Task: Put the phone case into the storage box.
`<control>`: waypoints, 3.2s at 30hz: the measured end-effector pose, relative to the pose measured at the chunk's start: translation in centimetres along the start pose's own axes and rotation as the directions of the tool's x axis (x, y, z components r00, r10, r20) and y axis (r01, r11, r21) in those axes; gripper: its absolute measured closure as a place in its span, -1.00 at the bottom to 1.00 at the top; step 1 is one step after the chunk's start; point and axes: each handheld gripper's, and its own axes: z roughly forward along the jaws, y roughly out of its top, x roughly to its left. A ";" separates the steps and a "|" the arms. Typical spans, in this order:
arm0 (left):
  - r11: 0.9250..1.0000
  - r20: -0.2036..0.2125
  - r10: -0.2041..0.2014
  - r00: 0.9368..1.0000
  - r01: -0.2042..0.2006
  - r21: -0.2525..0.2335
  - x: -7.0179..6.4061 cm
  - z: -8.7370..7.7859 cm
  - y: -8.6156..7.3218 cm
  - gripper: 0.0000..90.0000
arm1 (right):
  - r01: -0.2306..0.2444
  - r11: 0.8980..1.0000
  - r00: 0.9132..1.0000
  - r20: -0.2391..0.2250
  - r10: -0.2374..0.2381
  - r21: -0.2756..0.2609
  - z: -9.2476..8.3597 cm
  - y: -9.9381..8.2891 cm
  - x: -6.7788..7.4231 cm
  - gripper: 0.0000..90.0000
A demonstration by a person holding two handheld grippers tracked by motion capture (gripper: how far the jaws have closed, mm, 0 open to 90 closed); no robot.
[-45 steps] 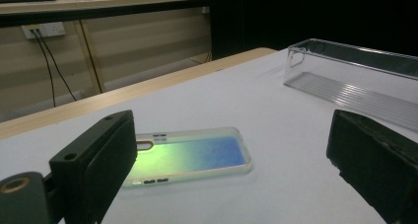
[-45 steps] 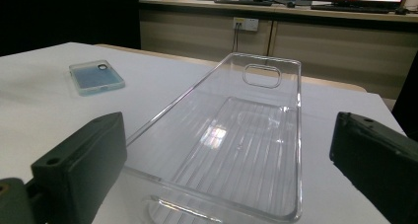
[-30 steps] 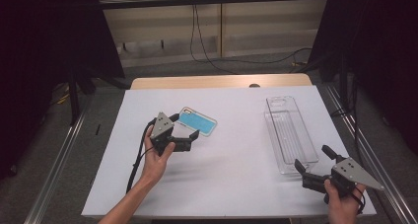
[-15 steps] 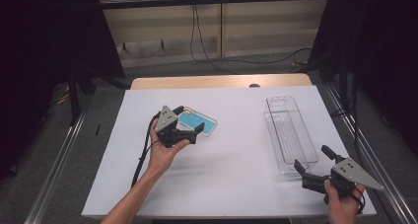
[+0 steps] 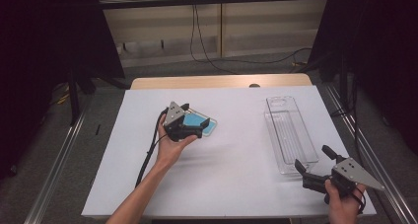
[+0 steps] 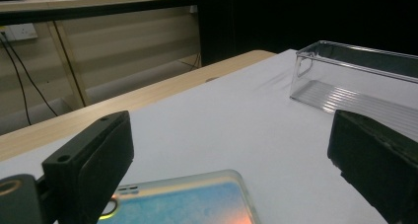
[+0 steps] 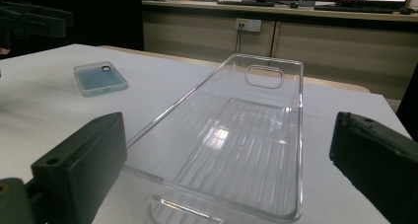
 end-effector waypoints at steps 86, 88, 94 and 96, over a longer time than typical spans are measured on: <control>0.939 0.015 -0.057 0.998 0.049 0.340 1.6 7.5 2.2 1.00 | -0.004 1.000 1.000 0.004 0.004 -0.008 -0.4 0.1 -0.3 -0.99; 0.933 0.020 -0.065 0.998 0.054 0.356 1.5 7.9 2.1 1.00 | -0.004 1.000 1.000 0.000 0.004 -0.009 -0.4 0.1 -0.3 -0.99; 0.909 0.035 -0.061 0.998 0.042 0.414 1.7 8.8 2.0 1.00 | -0.005 1.000 1.000 -0.003 0.005 -0.007 -0.5 0.0 -0.4 -0.99; 0.899 0.036 -0.064 0.997 0.042 0.436 1.7 9.3 2.1 1.00 | -0.007 1.000 1.000 -0.004 0.007 -0.008 -0.5 0.0 -0.4 -0.99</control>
